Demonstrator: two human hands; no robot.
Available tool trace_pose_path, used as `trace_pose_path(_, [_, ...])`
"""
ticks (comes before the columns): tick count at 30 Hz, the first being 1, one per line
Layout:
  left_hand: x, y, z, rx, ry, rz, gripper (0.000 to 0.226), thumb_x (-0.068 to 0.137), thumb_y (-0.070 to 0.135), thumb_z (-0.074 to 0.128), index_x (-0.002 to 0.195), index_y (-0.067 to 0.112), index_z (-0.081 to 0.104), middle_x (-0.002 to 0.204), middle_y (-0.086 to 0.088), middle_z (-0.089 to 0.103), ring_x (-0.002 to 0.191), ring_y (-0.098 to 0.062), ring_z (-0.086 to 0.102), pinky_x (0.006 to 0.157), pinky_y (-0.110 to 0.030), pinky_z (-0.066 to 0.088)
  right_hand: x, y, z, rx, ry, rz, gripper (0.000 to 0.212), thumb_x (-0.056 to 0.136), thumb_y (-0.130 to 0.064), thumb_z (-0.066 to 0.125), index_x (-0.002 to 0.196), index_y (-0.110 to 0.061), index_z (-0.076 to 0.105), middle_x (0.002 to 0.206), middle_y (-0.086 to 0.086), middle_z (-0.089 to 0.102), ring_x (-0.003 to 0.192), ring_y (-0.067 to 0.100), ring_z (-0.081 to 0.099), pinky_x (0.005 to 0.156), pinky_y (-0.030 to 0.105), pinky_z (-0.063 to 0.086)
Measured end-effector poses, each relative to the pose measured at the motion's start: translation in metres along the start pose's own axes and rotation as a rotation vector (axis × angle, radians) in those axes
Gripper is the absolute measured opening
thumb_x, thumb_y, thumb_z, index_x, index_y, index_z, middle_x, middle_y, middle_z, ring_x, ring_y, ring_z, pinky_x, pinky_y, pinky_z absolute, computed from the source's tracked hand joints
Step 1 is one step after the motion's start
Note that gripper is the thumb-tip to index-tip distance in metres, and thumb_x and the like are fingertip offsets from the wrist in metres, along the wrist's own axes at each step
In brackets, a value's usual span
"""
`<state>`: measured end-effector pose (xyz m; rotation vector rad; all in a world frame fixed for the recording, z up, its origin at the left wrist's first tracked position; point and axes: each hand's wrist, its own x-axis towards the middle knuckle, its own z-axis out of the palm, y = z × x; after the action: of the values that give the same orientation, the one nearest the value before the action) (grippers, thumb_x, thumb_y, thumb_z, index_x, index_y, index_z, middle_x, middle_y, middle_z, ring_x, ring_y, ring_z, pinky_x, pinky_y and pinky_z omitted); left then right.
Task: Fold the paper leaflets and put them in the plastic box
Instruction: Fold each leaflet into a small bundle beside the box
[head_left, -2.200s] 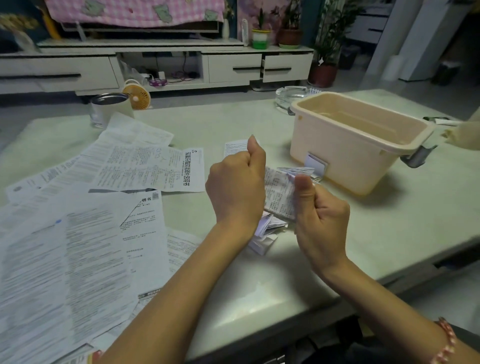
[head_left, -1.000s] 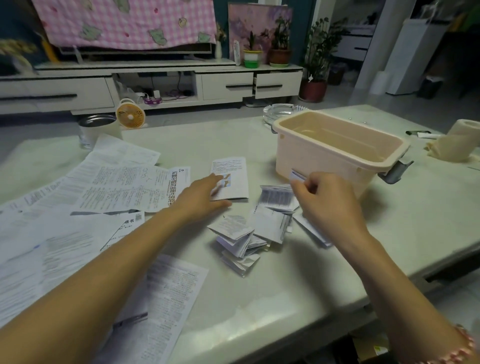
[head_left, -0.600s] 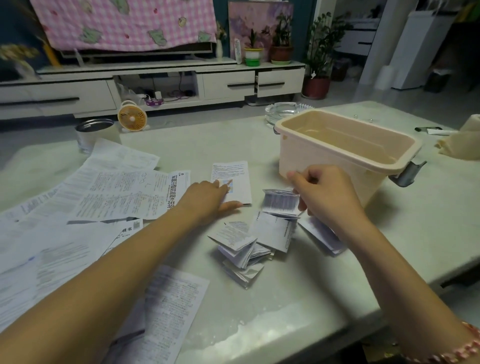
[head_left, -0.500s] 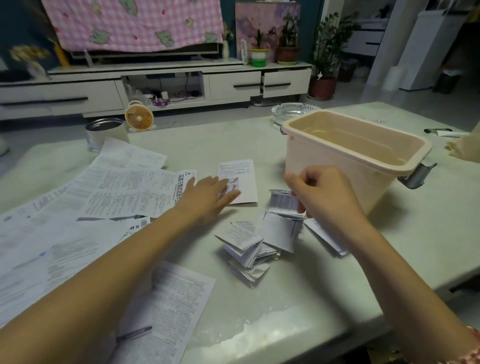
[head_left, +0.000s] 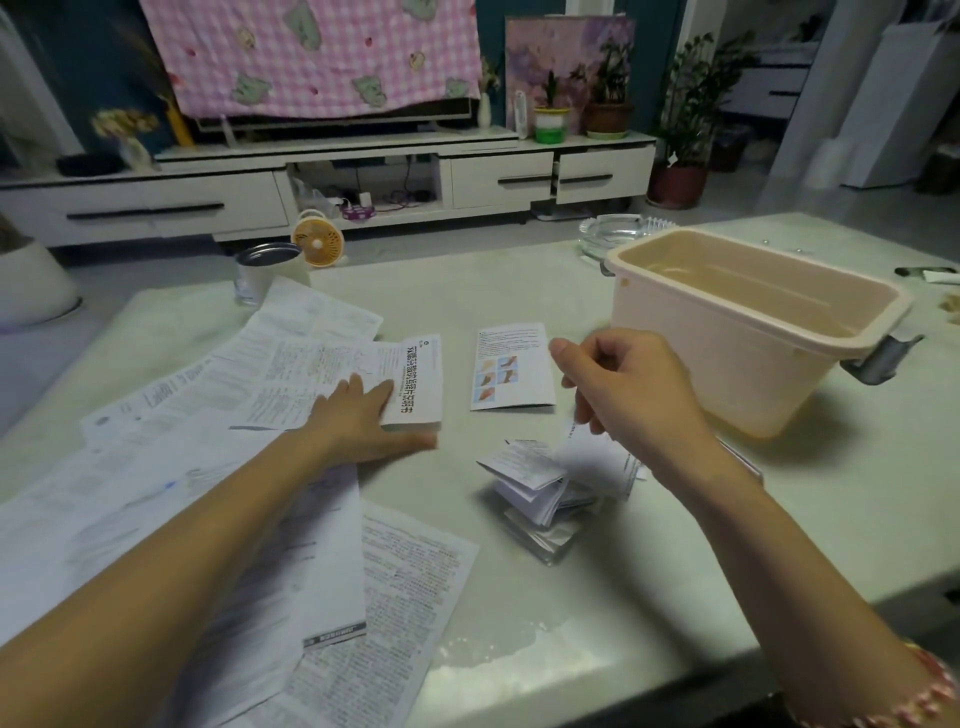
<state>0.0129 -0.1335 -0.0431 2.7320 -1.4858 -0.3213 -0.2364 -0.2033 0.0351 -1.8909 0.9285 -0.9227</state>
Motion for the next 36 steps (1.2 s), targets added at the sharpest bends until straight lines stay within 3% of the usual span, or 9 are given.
trace_pose_path(6, [-0.009,-0.006,-0.003,-0.017,0.175,0.073,0.065,0.078,0.072,0.041,0.109,0.016,0.053,0.108,-0.005,0.057,0.093,-0.022,0.053,0.075,-0.033,0.043,-0.011,-0.015,0.005,0.101,0.030,-0.082,0.038,0.091,-0.028,0.058,0.070,0.003,0.057,0.048,0.006,0.054,0.036,0.001,0.046,0.045,0.014,0.038])
trace_pose_path(10, [-0.011,-0.018,-0.003,-0.158,0.312,0.122,0.020,0.097,0.026,0.043,0.090,0.017,0.060,0.104,-0.010,0.066,0.091,-0.030,0.057,0.077,-0.036,0.045,-0.018,-0.026,0.011,0.188,-0.072,-0.084,0.036,0.091,-0.024,0.059,0.066,0.002,0.055,0.044,-0.002,0.052,0.035,0.002,0.045,0.040,0.014,0.036])
trace_pose_path(16, [-0.061,-0.008,-0.063,-0.656,0.619,0.062,0.026,0.099,0.015,0.039,0.092,0.007,0.062,0.084,-0.004,0.060,0.071,-0.017,0.052,0.062,-0.024,0.041,-0.025,-0.031,0.028,0.292,-0.259,-0.082,0.018,0.088,-0.023,0.062,0.072,-0.016,0.059,0.052,-0.004,0.058,0.047,0.006,0.052,0.044,0.018,0.039])
trace_pose_path(18, [-0.093,-0.010,-0.083,-0.983,0.564,0.063,0.025,0.098,0.021,0.041,0.085,0.015,0.062,0.074,0.005,0.066,0.065,-0.011,0.061,0.056,-0.017,0.045,-0.032,-0.032,0.040,0.257,-0.279,-0.142,0.004,0.086,-0.023,0.065,0.086,-0.023,0.061,0.071,-0.010,0.062,0.065,0.003,0.057,0.058,0.020,0.046])
trace_pose_path(23, [-0.161,-0.026,-0.100,-1.460,0.222,0.034,0.015,0.081,0.024,0.053,0.087,0.017,0.066,0.080,-0.002,0.075,0.071,-0.017,0.072,0.052,-0.027,0.057,-0.051,-0.035,0.071,0.021,-0.234,-0.208,0.065,0.084,-0.040,0.063,0.139,-0.028,0.029,0.133,-0.014,0.037,0.118,0.000,0.039,0.100,0.016,0.035])
trace_pose_path(26, [-0.178,-0.037,-0.083,-1.552,0.104,-0.034,0.027,0.075,0.025,0.053,0.095,0.014,0.067,0.086,-0.007,0.075,0.074,-0.021,0.072,0.051,-0.028,0.057,-0.055,-0.040,0.086,0.360,-0.433,0.161,0.069,0.079,-0.036,0.069,0.136,-0.025,0.032,0.123,-0.014,0.051,0.105,-0.001,0.054,0.089,0.014,0.044])
trace_pose_path(28, [-0.181,-0.040,-0.070,-1.599,0.067,-0.048,0.030,0.077,0.024,0.052,0.099,0.012,0.067,0.093,-0.008,0.074,0.079,-0.022,0.072,0.055,-0.028,0.057,-0.058,-0.035,0.092,0.604,-0.507,0.372,0.055,0.080,-0.024,0.070,0.128,-0.011,0.048,0.112,0.000,0.068,0.100,0.015,0.066,0.091,0.031,0.051])
trace_pose_path(31, [-0.181,-0.046,-0.055,-1.620,0.025,-0.074,0.032,0.078,0.023,0.053,0.104,0.010,0.066,0.097,-0.009,0.074,0.084,-0.023,0.072,0.061,-0.028,0.059,-0.061,-0.032,0.094,0.627,-0.441,0.402,0.024,0.083,-0.011,0.066,0.105,-0.002,0.064,0.098,0.014,0.072,0.092,0.029,0.069,0.086,0.041,0.055])
trace_pose_path(36, [-0.190,-0.056,-0.043,-1.509,-0.060,-0.078,0.034,0.077,0.015,0.058,0.109,0.007,0.065,0.100,-0.011,0.073,0.089,-0.028,0.070,0.074,-0.035,0.058,-0.063,-0.032,0.098,0.516,-0.415,0.423,0.018,0.084,-0.008,0.063,0.102,-0.003,0.061,0.093,0.012,0.073,0.088,0.032,0.069,0.083,0.045,0.056])
